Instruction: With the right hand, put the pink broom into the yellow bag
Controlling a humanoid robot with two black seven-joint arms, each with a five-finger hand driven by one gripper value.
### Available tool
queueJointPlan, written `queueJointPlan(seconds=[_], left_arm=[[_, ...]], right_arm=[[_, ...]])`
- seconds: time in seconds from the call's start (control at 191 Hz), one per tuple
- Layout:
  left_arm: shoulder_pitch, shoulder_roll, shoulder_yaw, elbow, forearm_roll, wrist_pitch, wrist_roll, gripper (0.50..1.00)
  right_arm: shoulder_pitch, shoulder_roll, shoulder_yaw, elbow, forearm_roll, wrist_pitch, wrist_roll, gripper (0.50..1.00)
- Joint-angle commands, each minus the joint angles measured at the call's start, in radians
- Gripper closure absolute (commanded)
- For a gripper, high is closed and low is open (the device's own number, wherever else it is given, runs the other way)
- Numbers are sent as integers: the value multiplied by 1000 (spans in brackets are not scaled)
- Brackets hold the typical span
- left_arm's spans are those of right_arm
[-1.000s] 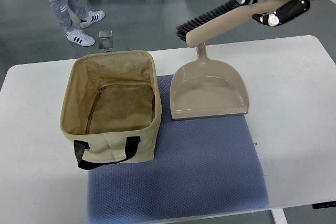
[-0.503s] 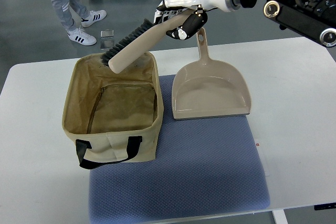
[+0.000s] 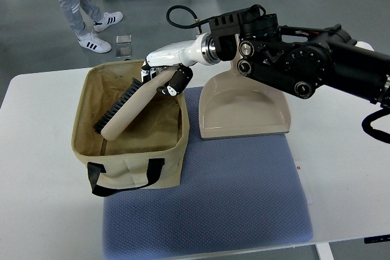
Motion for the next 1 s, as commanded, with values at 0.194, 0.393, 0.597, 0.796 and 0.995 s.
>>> queueJointPlan(seconds=[0.194, 0.393, 0.597, 0.796, 0.995], left_arm=[[0, 0, 0, 0, 0, 0, 0, 500], [0, 0, 0, 0, 0, 0, 0, 500], [0, 0, 0, 0, 0, 0, 0, 500], [0, 0, 0, 0, 0, 0, 0, 500], [0, 0, 0, 0, 0, 0, 0, 500]], right_arm=[[-20, 15, -20, 0, -14, -33, 11, 810], [-19, 8, -17, 1, -9, -33, 14, 699], [-16, -32, -1, 4, 9, -32, 15, 585], [-20, -98, 121, 4, 88, -19, 15, 579], [-100, -220, 220, 0, 259, -30, 14, 579]])
